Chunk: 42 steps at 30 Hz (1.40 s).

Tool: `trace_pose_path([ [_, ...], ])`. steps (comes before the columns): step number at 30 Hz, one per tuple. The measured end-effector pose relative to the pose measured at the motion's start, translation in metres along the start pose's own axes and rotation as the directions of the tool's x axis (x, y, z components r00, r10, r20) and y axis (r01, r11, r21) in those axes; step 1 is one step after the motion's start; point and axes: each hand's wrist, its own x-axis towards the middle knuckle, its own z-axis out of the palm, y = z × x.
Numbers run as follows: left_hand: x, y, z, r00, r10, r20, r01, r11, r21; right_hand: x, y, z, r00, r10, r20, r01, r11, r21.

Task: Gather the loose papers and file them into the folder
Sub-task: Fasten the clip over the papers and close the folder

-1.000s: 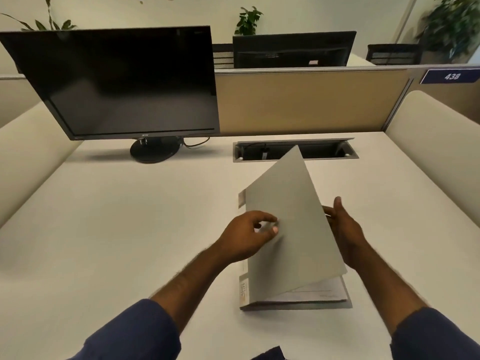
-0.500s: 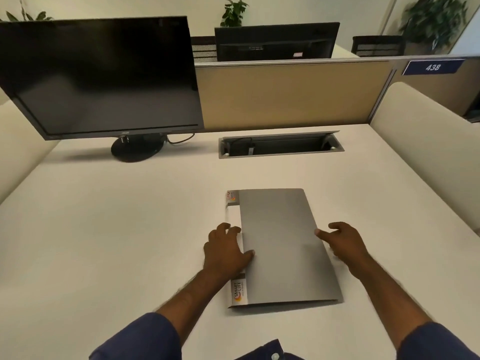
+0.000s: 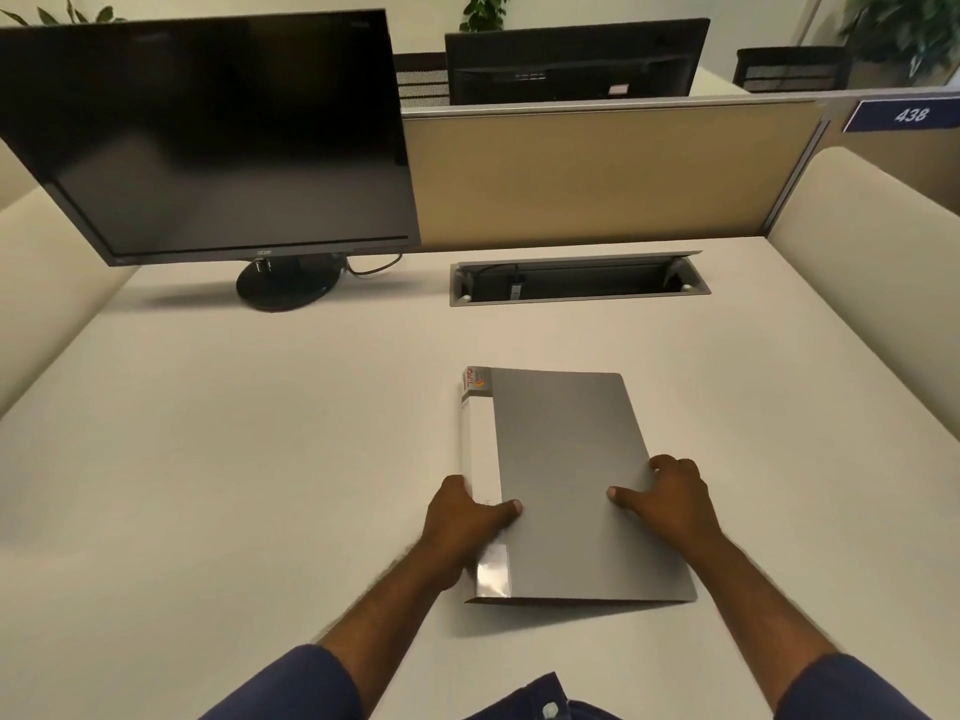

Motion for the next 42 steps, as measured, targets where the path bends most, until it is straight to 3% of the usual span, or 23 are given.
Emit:
trace_pose_path([
  [5, 0.001, -0.001, -0.01, 0.989, -0.054, 0.136, 0.103, 0.916, -0.388, 0.001, 0.002, 0.001, 0.999, 0.025, -0.02, -0.025, 1.0, 0.001],
  [8, 0.002, -0.003, -0.015, 0.989, -0.031, 0.148, 0.099, 0.87, -0.483, -0.006, 0.0, 0.004, 0.996, 0.032, -0.086, -0.035, 0.999, -0.036],
  [11, 0.005, -0.002, -0.027, 0.988, 0.021, 0.155, 0.065, 0.845, -0.531, -0.013, -0.006, 0.002, 0.997, 0.02, -0.076, -0.003, 0.975, 0.22],
  [14, 0.009, 0.004, -0.045, 0.986, 0.072, 0.148, 0.028, 0.811, -0.584, -0.019, -0.018, -0.008, 0.992, -0.062, 0.113, -0.015, 0.815, 0.579],
  [16, 0.013, 0.01, -0.059, 0.984, 0.114, 0.139, -0.009, 0.801, -0.598, -0.018, -0.027, -0.012, 0.956, -0.148, 0.253, -0.073, 0.715, 0.695],
  [19, 0.021, 0.02, -0.082, 0.981, 0.154, 0.115, -0.054, 0.796, -0.603, -0.01, -0.044, -0.013, 0.922, -0.245, 0.301, -0.084, 0.631, 0.771],
  [27, 0.059, 0.048, -0.143, 0.988, 0.153, 0.022, -0.115, 0.823, -0.557, 0.025, -0.132, -0.002, 0.932, -0.286, 0.221, 0.029, 0.669, 0.742],
  [42, 0.19, 0.043, -0.251, 0.998, -0.032, -0.06, 0.005, 0.916, -0.401, 0.105, -0.279, 0.099, 0.938, -0.213, 0.275, 0.014, 0.813, 0.582],
])
